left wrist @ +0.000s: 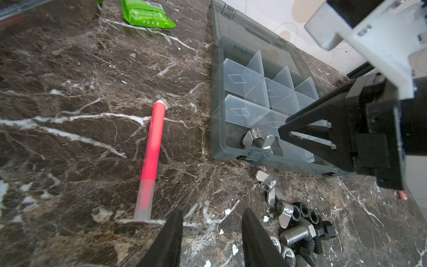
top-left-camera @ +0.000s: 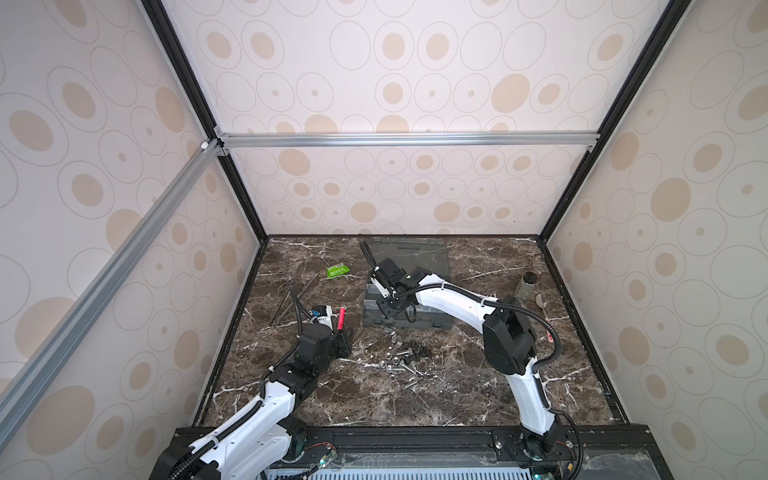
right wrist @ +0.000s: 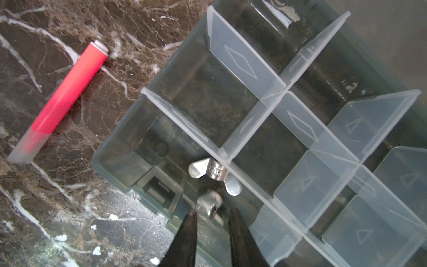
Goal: Sort the screws and nuts into containers
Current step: 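Carry the wing nut over the box and release it into the compartment, then draw the right gripper back while the left gripper reaches for another wing nut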
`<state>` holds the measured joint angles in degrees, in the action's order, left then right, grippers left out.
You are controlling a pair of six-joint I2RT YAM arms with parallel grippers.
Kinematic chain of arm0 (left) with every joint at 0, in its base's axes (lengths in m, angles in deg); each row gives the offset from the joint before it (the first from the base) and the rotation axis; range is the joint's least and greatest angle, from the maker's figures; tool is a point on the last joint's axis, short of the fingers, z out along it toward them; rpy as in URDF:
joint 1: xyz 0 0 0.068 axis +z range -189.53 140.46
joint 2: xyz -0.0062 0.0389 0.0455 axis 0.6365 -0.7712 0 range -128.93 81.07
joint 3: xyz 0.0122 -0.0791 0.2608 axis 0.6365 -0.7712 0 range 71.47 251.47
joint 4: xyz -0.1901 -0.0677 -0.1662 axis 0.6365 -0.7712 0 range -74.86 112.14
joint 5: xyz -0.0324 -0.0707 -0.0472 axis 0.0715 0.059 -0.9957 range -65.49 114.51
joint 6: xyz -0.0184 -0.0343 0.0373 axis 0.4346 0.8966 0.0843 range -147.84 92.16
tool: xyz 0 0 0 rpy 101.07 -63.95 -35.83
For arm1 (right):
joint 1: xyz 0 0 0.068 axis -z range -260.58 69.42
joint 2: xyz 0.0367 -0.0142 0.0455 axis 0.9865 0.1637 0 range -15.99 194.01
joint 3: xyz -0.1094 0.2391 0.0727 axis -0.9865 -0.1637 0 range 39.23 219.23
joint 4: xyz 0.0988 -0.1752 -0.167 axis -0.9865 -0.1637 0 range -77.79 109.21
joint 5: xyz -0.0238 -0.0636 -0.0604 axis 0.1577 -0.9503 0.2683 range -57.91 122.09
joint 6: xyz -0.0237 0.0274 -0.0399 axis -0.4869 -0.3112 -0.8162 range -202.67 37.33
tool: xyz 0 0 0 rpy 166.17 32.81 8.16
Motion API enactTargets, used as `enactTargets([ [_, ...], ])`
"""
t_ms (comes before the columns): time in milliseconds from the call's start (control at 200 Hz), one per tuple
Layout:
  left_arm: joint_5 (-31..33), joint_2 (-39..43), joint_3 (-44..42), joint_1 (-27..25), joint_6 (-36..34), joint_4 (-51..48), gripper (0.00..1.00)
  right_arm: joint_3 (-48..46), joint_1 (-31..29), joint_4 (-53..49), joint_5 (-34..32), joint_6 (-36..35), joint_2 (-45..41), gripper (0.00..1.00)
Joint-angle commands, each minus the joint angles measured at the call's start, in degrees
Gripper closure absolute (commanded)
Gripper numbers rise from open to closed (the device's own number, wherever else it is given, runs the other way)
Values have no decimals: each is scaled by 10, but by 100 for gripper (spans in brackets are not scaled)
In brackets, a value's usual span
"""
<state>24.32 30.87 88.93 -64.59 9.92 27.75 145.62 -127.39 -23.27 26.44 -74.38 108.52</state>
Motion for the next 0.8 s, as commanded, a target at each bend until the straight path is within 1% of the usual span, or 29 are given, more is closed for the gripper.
enactTargets([
  [0,-3,-2,3,4,10,14,58,2,2,-14,-1,0,-8,72],
  [345,-3,-7,6,4,9,9,57,-17,2,-3,4,13,-33,72],
  [650,-27,-35,23,4,7,14,58,-62,4,16,2,27,-98,71],
  [795,-37,-51,32,4,5,21,58,-109,5,29,-2,36,-147,71],
])
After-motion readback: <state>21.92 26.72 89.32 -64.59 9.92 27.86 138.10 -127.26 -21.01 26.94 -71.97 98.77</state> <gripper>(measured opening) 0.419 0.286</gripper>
